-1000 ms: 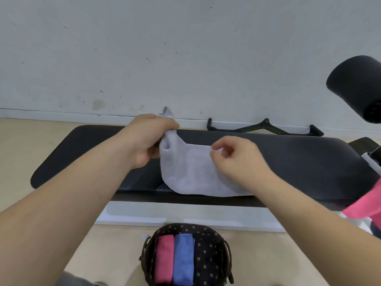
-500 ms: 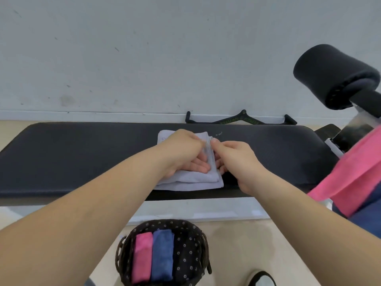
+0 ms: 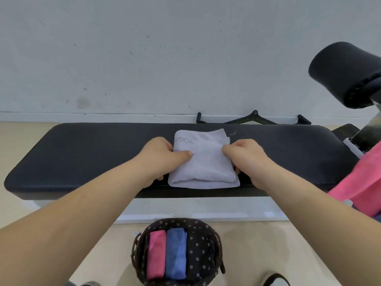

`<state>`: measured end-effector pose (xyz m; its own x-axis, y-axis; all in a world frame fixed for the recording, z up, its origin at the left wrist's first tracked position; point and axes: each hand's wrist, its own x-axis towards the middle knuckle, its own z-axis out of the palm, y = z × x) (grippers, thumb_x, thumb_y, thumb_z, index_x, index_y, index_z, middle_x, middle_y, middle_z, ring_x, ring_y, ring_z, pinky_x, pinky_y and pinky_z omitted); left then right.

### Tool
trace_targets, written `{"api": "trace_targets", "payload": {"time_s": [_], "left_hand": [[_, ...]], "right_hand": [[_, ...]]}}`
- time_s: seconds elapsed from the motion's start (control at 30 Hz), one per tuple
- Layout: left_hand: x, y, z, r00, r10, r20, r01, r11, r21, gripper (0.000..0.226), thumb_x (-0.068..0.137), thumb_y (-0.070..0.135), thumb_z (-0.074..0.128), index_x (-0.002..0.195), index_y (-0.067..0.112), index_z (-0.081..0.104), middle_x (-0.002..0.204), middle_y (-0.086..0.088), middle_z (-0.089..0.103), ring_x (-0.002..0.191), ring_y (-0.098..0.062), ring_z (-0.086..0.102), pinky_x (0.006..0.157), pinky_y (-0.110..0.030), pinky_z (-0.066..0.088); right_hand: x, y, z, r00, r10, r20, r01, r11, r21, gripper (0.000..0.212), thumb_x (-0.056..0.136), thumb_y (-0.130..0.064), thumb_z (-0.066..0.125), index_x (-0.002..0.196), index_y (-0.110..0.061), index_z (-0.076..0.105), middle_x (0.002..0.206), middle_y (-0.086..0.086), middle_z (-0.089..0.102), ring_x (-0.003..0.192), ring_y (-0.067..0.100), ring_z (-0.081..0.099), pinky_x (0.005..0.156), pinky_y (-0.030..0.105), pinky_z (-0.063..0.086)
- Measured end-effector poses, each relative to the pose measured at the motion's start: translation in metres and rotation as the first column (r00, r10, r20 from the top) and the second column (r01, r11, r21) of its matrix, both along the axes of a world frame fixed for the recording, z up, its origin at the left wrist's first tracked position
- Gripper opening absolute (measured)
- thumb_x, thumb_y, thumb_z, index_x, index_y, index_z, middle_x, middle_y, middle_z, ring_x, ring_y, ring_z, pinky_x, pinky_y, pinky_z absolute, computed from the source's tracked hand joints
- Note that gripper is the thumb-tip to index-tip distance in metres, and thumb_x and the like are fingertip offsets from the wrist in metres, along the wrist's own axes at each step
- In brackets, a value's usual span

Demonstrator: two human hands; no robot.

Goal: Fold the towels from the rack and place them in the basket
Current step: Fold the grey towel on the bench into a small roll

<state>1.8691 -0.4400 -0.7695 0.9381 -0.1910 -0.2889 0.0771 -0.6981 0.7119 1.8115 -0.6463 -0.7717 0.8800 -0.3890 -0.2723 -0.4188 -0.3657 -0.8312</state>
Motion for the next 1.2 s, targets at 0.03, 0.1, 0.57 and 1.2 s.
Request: {"api": "trace_targets", "payload": {"time_s": [0.03, 0.1, 0.57, 1.2], "left_hand": [[-0.001, -0.002, -0.001, 1.0, -0.002, -0.004, 0.002, 1.0, -0.012, 0.046, 0.086, 0.051, 0.073, 0.094, 0.007, 0.066, 0.082, -0.006, 0.067, 0.06, -0.021, 0.056, 0.05, -0.028, 0.046], [-0.001, -0.006, -0.004, 1.0, -0.003, -0.023, 0.002, 0.999, -0.035, 0.042, 0.083, 0.051, 0.075, 0.093, 0.011, 0.065, 0.085, -0.005, 0.07, 0.069, -0.023, 0.065, 0.057, -0.033, 0.054], [0.004, 0.002, 0.016, 0.992, 0.006, -0.129, -0.031, 0.98, -0.197, 0.018, 0.089, 0.023, 0.069, 0.102, 0.011, 0.064, 0.093, -0.008, 0.072, 0.071, -0.021, 0.068, 0.049, -0.024, 0.051], [-0.02, -0.042, 0.024, 0.985, -0.008, 0.172, 0.038, 0.985, -0.171, 0.029, 0.084, 0.033, 0.075, 0.106, 0.022, 0.06, 0.091, 0.005, 0.067, 0.087, -0.012, 0.068, 0.082, -0.035, 0.059]], "right_hand": [[0.0, 0.0, -0.002, 1.0, 0.007, 0.01, -0.007, 0.999, -0.039, 0.007, 0.093, -0.02, 0.055, 0.087, -0.017, 0.053, 0.082, 0.01, 0.047, 0.071, 0.024, 0.045, 0.058, 0.033, 0.041], [0.001, -0.001, -0.004, 0.999, 0.028, 0.027, -0.024, 0.988, -0.153, 0.013, 0.098, -0.025, 0.056, 0.088, -0.018, 0.052, 0.083, 0.009, 0.045, 0.071, 0.024, 0.042, 0.056, 0.032, 0.039], [-0.002, 0.019, -0.011, 0.889, 0.457, 0.033, -0.347, 0.718, -0.604, 0.092, 0.067, -0.081, 0.045, 0.147, -0.036, 0.047, 0.15, -0.002, 0.04, 0.143, 0.022, 0.032, 0.116, 0.043, 0.034], [-0.003, 0.017, -0.013, 0.881, 0.471, 0.033, -0.419, 0.812, -0.406, 0.04, 0.058, -0.064, 0.073, 0.086, -0.039, 0.059, 0.104, -0.006, 0.039, 0.087, 0.004, 0.05, 0.078, 0.017, 0.042]]}}
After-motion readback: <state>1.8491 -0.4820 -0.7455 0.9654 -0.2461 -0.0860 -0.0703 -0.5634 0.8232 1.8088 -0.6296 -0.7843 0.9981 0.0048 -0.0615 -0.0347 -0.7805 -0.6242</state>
